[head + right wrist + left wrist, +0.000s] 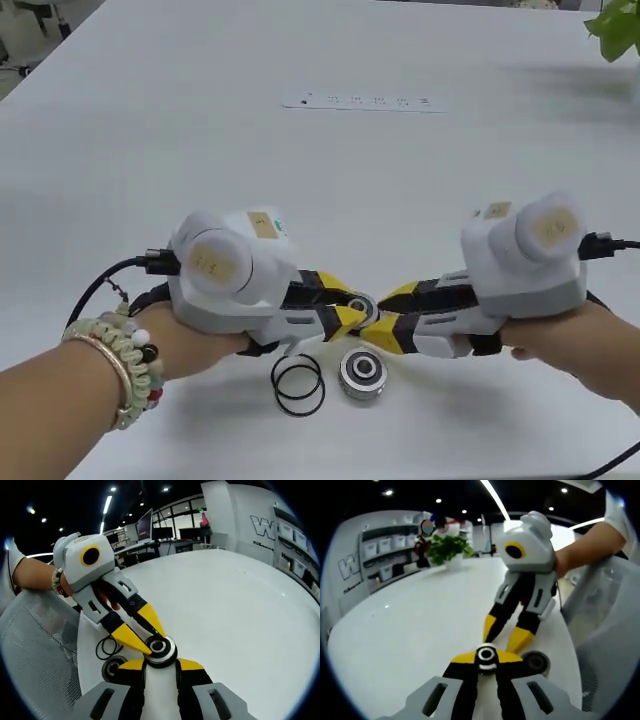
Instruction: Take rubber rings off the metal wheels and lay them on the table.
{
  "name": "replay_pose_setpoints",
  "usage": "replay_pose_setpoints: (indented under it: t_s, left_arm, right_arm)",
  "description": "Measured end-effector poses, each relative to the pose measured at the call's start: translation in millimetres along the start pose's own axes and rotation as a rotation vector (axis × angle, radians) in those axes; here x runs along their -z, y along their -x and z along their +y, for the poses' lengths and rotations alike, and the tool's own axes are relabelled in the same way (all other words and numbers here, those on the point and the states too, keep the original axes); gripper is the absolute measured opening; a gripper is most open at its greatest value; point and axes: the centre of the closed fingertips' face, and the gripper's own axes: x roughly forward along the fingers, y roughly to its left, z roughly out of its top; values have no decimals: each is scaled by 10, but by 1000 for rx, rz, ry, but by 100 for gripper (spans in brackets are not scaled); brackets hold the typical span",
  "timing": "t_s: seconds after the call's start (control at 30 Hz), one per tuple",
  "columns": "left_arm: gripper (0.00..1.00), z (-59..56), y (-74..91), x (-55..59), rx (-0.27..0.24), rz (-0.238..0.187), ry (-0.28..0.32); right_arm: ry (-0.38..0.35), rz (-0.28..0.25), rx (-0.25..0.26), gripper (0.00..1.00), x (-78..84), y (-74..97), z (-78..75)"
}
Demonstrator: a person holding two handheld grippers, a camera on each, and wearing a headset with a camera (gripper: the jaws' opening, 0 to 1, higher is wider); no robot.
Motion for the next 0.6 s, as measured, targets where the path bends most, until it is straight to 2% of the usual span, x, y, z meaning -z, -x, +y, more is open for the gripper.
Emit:
replay_pose_setpoints:
  t_s: [0.07,0.27,0.6]
  left_arm:
    - [13,1,0,-1,0,0,1]
    - [13,7,0,-1,-2,-1,6]
    - [13,10,1,2,-7,0,13]
  right_arm:
    - [34,0,-6,19,-6,5,9]
    - [48,5,-8,15,0,29,19]
    - [111,20,5,12,9,44,30]
